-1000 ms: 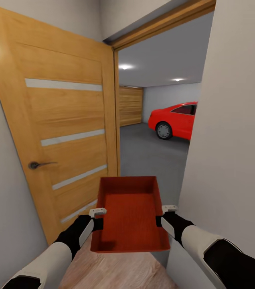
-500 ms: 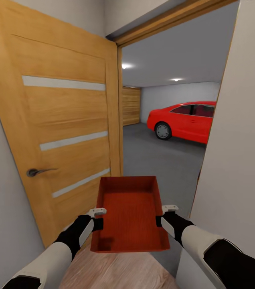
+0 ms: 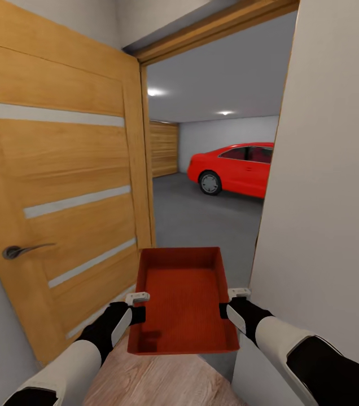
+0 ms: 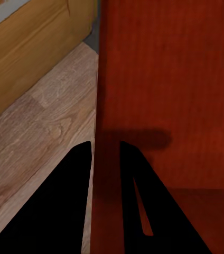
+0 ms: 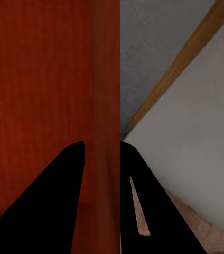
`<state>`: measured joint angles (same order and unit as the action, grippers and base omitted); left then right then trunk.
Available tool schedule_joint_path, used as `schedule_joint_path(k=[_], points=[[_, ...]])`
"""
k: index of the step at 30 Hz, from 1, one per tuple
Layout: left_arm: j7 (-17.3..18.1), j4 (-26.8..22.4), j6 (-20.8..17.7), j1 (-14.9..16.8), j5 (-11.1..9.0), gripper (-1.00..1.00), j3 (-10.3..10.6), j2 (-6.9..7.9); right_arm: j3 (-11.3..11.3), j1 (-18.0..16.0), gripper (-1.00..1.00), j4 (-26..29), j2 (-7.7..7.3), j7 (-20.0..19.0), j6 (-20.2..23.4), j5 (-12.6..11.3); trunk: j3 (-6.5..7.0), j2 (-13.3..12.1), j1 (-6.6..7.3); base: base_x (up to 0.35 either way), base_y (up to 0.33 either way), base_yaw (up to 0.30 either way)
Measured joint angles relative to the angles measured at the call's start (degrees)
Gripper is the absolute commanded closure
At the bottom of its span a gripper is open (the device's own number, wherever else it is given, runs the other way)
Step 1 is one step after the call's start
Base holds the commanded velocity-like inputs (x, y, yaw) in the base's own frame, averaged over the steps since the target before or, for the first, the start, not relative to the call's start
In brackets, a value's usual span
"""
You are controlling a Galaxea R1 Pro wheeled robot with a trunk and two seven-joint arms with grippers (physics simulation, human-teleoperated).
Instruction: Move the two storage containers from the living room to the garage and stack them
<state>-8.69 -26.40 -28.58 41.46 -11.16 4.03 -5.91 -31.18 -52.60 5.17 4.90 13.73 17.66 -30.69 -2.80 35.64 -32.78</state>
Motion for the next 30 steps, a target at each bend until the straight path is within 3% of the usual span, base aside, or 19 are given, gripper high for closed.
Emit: schedule_joint_path(k=[8,30], points=[[0.03,-0.04,-0.29,0.01,0.19,1.00,-0.09,-0.01,-0.36,0.02,1.00,-0.10,0.01,-0.02,0.01,-0.60,0.00,0.01,0.01,0.034,0.085,-0.051],[-0.06,-0.05,-0.36,0.01,0.07,1.00,-0.02,-0.01,-0.45,0.02,1.00,-0.13,0.00,-0.03,0.02,-0.74,0.00,0.01,0.01,0.134,0.275,-0.003]])
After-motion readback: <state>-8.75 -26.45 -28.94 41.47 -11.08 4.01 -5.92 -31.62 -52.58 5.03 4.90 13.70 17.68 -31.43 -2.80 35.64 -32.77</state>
